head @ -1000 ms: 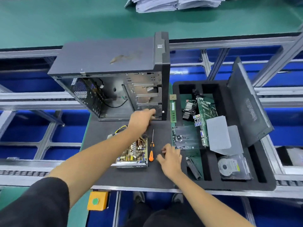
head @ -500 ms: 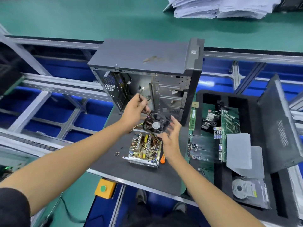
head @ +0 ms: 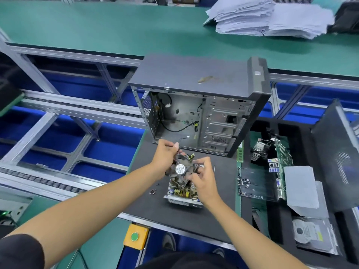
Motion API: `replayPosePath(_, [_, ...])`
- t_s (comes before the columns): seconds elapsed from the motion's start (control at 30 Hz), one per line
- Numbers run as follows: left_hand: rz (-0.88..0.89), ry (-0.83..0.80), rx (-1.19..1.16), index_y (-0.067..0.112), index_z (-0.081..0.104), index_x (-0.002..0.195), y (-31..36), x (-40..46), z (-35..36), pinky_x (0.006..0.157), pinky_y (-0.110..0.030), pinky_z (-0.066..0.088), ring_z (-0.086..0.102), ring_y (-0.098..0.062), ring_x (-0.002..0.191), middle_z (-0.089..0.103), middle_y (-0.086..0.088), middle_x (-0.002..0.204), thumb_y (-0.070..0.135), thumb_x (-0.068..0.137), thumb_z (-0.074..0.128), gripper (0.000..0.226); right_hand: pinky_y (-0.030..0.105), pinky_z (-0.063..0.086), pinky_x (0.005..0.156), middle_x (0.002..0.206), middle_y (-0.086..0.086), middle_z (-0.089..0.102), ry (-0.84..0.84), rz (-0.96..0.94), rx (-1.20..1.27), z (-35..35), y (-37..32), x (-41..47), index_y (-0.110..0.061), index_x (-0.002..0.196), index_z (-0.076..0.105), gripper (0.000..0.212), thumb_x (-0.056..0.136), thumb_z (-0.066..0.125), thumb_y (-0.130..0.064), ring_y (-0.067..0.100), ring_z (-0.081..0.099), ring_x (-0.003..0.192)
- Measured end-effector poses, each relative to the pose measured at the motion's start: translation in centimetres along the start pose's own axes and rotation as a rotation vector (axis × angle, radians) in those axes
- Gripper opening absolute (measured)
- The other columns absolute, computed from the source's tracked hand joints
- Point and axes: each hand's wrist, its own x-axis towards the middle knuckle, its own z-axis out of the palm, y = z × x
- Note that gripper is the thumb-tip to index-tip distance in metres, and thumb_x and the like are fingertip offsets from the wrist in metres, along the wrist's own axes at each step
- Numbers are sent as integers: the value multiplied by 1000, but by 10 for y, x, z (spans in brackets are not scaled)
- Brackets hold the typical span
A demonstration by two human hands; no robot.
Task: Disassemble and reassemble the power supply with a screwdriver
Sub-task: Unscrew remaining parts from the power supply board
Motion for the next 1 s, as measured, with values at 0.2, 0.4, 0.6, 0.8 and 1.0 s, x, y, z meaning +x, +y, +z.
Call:
replayPosePath(0.2, [354, -338, 573, 30, 49, 124, -10, -18, -34, 111, -31, 35, 40, -16, 125, 39, 5, 120, 73, 81, 55, 61, 41, 50, 59, 75, 4, 66, 213, 12, 88, 22, -3, -3, -11, 92, 39, 33, 79, 69, -13, 15, 63, 67])
replayPosePath(0.4, [362, -566, 522, 32, 44, 136, -20, -23, -48, 115, -31, 37, 43, -8, 130, 41, 10, 128, 42, 72, 90, 79, 28, 47, 65, 80, -5, 63, 180, -137, 31, 26, 8, -8, -11, 96, 50, 19, 78, 49, -18, 13, 59, 72])
replayPosePath(0.6, [417, -819, 404, 26, 52, 132, -19, -2, -59, 111, -26, 42, 54, -11, 130, 57, 12, 134, 17, 80, 85, 62, 37, 39, 94, 113, -5, 41, 460, -204, -623, -3, 28, 3, -32, 126, 51, 57, 72, 52, -14, 16, 44, 105])
replayPosePath(0.8, [397, -928, 384, 37, 51, 136, -41, 3, -50, 111, -23, 35, 46, -17, 135, 52, 12, 136, 23, 86, 78, 58, 35, 21, 89, 91, -18, 52, 347, -178, -1112, -28, 40, -1, -34, 81, 58, 9, 78, 54, -26, 13, 46, 95])
replayPosePath(1.0, [196, -971, 377, 39, 50, 133, -54, 15, -49, 98, -24, 47, 56, -7, 123, 57, 17, 129, 18, 89, 71, 53, 31, 32, 81, 66, -25, 39, 310, -122, -1047, -33, 41, -15, -30, 79, 58, 12, 74, 48, -24, 6, 40, 70])
